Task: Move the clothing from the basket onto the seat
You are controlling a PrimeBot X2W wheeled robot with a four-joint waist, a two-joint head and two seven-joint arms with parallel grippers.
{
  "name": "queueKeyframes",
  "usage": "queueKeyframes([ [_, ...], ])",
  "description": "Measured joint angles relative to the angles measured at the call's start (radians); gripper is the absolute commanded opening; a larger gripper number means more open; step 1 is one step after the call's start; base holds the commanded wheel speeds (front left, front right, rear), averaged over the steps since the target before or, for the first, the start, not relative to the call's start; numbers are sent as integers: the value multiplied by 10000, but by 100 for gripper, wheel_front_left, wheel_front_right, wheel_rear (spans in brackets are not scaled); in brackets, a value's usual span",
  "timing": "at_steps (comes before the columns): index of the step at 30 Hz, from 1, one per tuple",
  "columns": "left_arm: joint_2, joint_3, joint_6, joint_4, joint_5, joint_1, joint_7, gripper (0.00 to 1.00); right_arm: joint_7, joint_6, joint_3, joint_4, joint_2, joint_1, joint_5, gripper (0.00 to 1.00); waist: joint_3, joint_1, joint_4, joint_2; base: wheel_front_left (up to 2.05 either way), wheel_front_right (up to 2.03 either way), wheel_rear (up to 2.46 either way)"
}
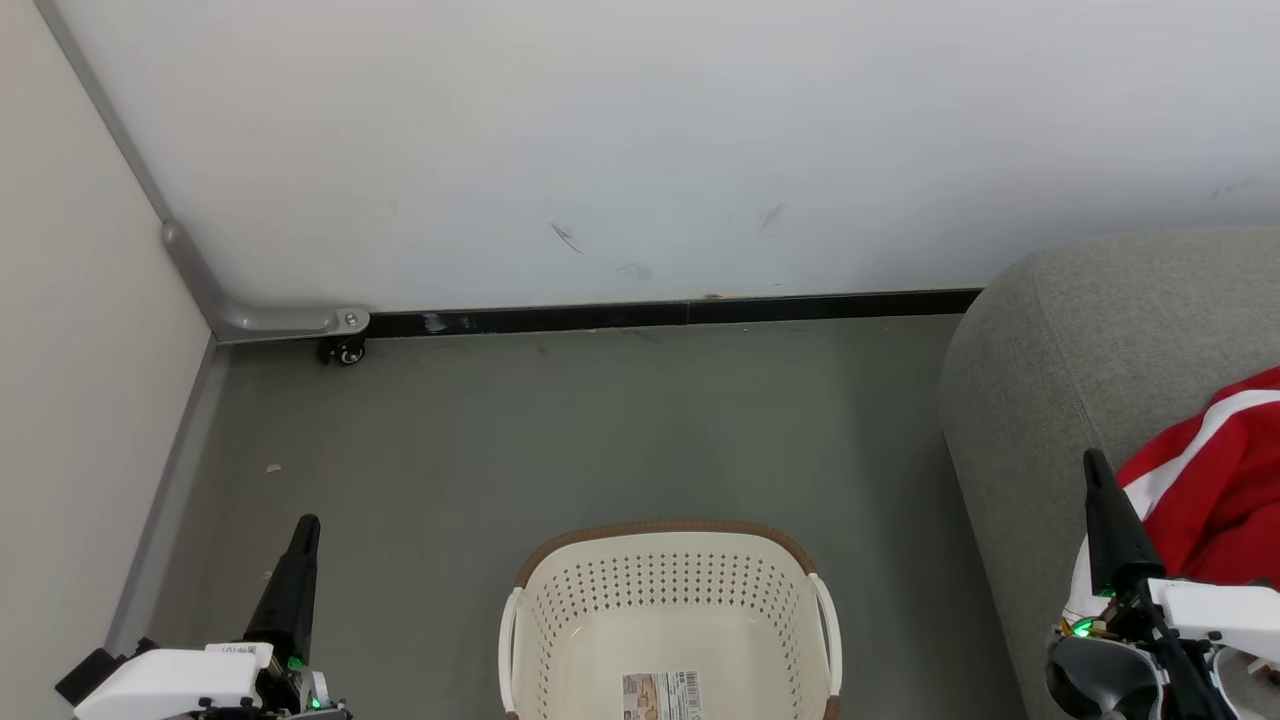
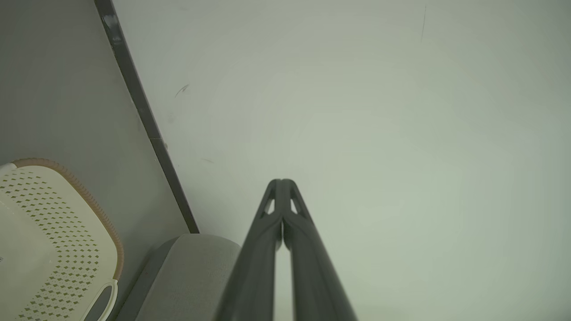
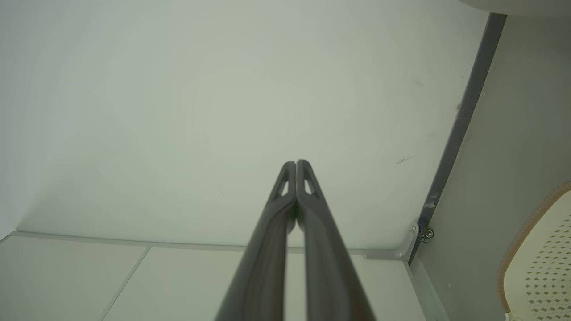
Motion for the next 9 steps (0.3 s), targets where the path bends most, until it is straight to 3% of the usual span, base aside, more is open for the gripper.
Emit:
queueKeyframes([
  [9,0,4,0,2,0,-1,0,0,0,0,-2,0,0,0,0,0,0,1,0,0,0,0,0],
])
